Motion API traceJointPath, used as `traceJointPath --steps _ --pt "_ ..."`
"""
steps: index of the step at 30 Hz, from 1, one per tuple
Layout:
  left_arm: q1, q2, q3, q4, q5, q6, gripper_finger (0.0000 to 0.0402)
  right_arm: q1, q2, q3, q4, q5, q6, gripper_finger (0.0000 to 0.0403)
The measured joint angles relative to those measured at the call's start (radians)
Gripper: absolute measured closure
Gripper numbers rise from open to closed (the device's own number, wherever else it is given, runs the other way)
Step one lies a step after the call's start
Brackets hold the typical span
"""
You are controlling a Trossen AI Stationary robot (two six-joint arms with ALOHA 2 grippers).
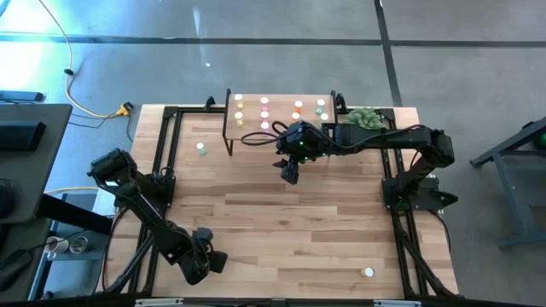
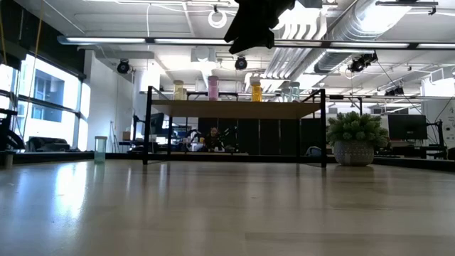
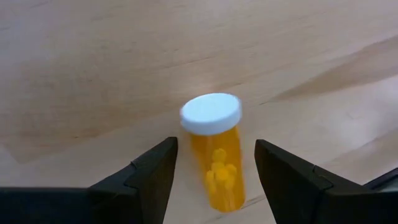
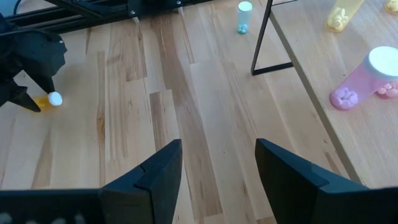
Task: Pick and place medicine bottles onto shelf by color
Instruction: Put the orange pill bottle on the shelf aligned with the other orange pill bottles
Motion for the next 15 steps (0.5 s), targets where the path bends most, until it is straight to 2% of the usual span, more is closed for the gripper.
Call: traceJointPath --steps 7,15 --pt "0.001 0.011 0.017 -0.022 0.027 0.016 0.0190 0.000 0.000 0.000 0.000 0.000 0.000 0.0208" --pt "0.001 0.014 0.028 -0.050 0.147 0.048 0.0190 0.000 0.000 0.000 0.000 0.000 0.000 0.0208"
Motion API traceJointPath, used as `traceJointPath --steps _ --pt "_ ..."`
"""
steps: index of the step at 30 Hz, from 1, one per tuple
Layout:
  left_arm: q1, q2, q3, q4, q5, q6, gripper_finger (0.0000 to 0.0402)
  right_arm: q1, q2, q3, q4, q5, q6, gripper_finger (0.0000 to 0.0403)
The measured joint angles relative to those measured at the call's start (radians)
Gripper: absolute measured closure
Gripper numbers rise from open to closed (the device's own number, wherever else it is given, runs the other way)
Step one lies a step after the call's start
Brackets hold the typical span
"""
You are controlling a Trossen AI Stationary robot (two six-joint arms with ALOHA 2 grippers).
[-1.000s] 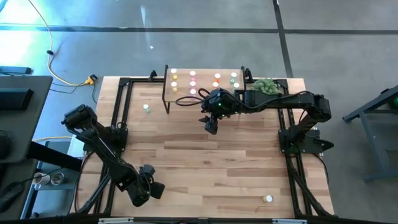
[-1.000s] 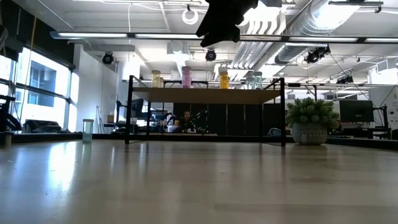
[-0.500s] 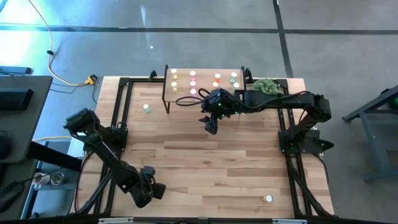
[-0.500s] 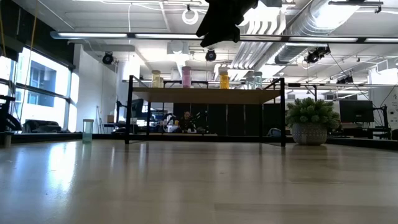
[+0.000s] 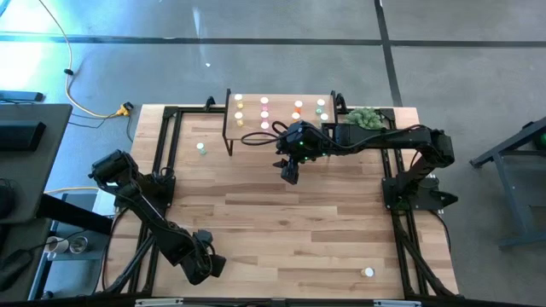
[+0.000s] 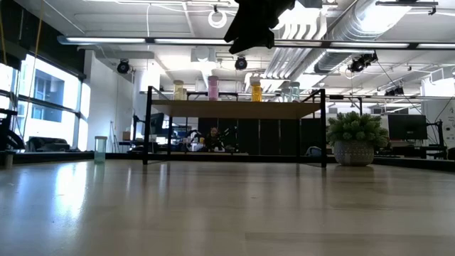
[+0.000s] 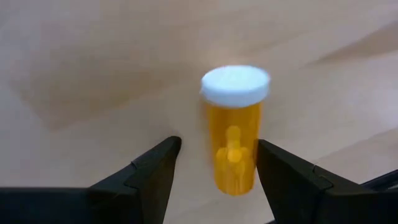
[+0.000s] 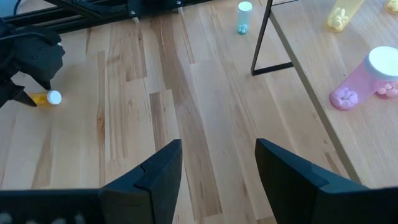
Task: Pick and place medicine bottles onto shelf by color
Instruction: Put the orange pill bottle on the shelf aligned with the other orange pill bottles
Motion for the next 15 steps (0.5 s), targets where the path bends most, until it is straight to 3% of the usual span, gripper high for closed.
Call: traceJointPath --steps 6,15 --pt "-0.002 0.001 0.000 -0.019 0.075 0.023 0.0205 0.000 0.000 0.000 0.000 0.000 0.000 0.0208" --pt "-0.004 0.001 -0.001 -0.029 0.062 0.118 0.0278 0.000 0.000 0.000 0.000 0.000 0.000 0.0208"
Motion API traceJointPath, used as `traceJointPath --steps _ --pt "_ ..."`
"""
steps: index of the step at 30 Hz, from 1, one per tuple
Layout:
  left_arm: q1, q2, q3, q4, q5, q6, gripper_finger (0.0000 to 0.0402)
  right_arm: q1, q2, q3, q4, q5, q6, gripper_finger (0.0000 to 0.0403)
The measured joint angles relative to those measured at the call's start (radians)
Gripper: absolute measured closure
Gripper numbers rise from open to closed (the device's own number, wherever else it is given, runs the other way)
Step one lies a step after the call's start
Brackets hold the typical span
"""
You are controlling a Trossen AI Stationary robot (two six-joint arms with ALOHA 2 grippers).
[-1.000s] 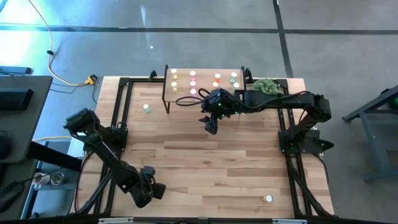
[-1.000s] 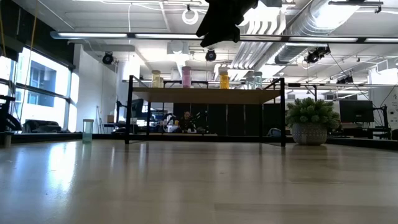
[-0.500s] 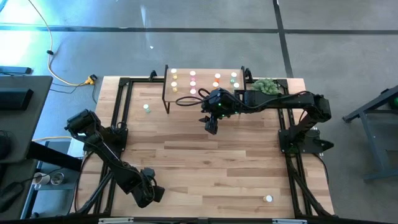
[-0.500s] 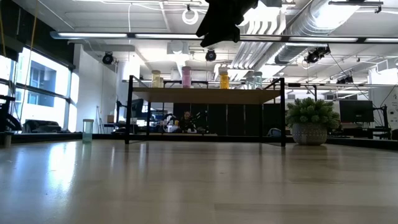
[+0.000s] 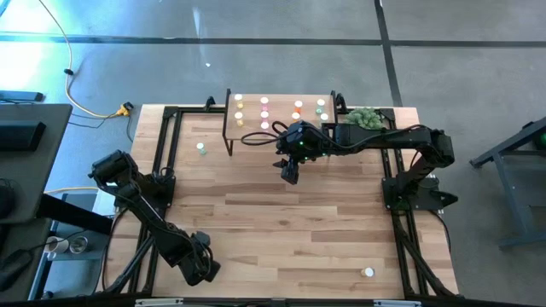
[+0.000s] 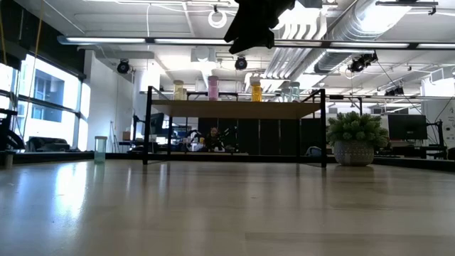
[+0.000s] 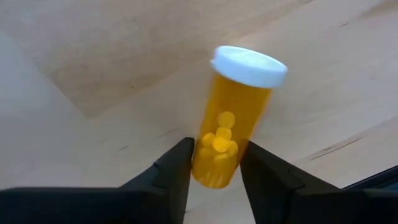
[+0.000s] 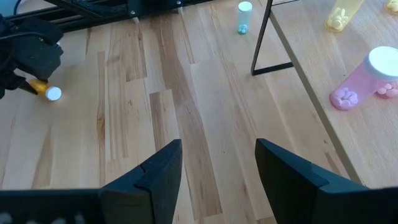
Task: Pick and place medicine bottles onto shelf by color
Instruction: Put the orange pill bottle on the shelf aligned with the other orange pill bottles
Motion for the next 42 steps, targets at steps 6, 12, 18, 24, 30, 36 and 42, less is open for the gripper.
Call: traceJointPath --steps 6,12,18,24,30,36,42 --pt "0.000 -0.001 0.000 0.000 -0.015 0.048 0.0308 0.000 0.000 0.000 0.000 0.000 0.000 0.0208" --pt "0.002 -0.001 0.000 0.024 -0.099 0.131 0.0302 0.000 0.000 0.000 0.019 0.000 -0.041 0.0208" --pt "0.059 -0.001 0.000 0.035 -0.179 0.262 0.0298 0.000 -0.015 0.000 0.010 -0.023 -0.093 0.0208" --pt "0.152 0.001 -0.002 0.113 -0.304 0.481 0.0301 0.000 -0.046 0.000 -0.025 -0.098 -0.113 0.0208" --pt "0.271 -0.003 -0.002 0.233 -0.310 0.756 0.0302 0.000 -0.072 0.000 -0.095 -0.125 -0.129 0.0208" --pt "0.402 -0.028 -0.001 0.346 -0.275 1.003 0.0302 0.005 -0.108 0.000 -0.166 -0.137 -0.140 0.0208" --pt "0.517 -0.086 -0.001 0.454 -0.275 1.227 0.0302 0.005 -0.170 0.000 -0.216 -0.138 -0.164 0.0208"
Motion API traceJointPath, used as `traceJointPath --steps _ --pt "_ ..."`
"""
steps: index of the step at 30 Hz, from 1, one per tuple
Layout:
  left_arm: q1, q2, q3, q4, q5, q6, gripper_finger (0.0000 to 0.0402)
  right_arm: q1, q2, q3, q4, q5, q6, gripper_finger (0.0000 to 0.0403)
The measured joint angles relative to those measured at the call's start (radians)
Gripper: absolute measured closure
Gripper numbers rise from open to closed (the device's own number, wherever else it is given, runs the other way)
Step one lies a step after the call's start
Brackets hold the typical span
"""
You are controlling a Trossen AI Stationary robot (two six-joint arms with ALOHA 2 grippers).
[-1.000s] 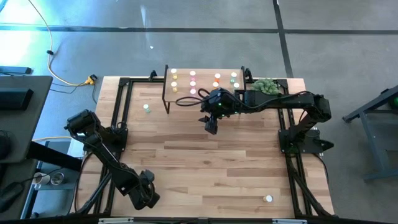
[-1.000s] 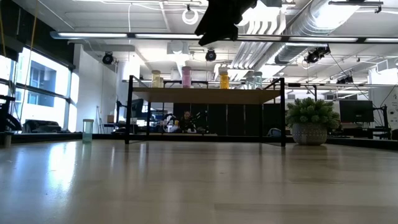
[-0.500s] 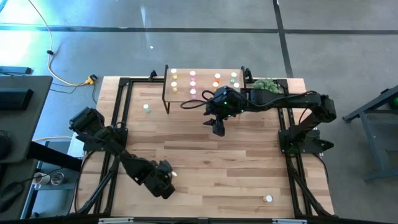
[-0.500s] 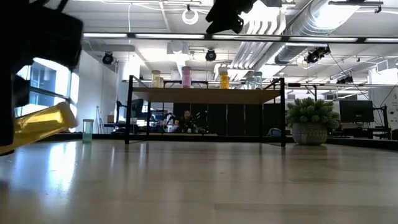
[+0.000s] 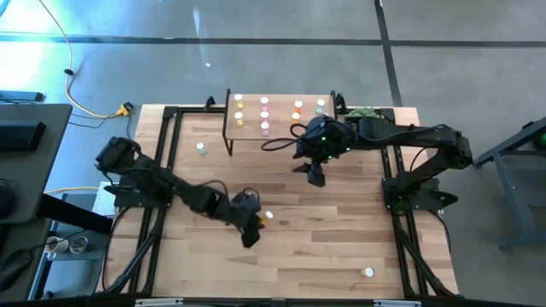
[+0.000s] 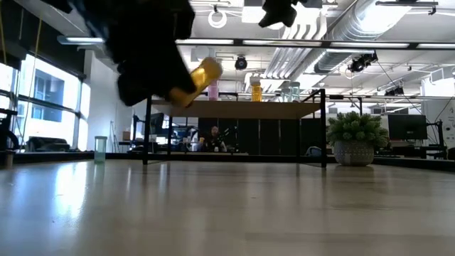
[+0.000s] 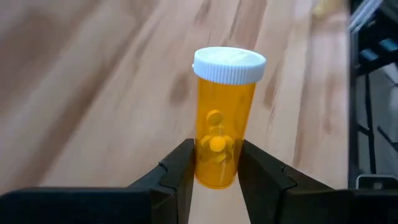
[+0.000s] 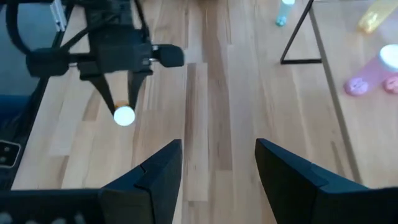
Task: Pick and place medicine bottles onto shelf by color
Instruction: Put the orange pill bottle on the shelf aligned with the other orange pill bottles
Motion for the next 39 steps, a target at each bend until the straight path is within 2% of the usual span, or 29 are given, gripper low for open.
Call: traceJointPath --steps 8,18,27,33,39 --pt "0.128 -0.080 0.000 0.116 0.003 0.287 0.0302 0.010 -0.071 0.000 -0.037 0.000 -0.104 0.0208" --pt "0.251 -0.102 0.002 0.287 0.006 0.641 0.0302 0.016 -0.059 0.000 -0.034 -0.001 -0.188 0.0208" --pt "0.342 -0.102 0.002 0.309 0.004 0.774 0.0302 0.016 -0.049 0.000 0.035 0.000 -0.141 0.0208" --pt "0.385 -0.101 0.002 0.326 0.009 0.796 0.0302 0.019 -0.017 0.000 0.077 0.089 -0.149 0.0208" --pt "0.406 -0.101 0.002 0.360 0.014 0.826 0.0302 0.018 0.030 0.000 0.103 0.093 -0.148 0.0208"
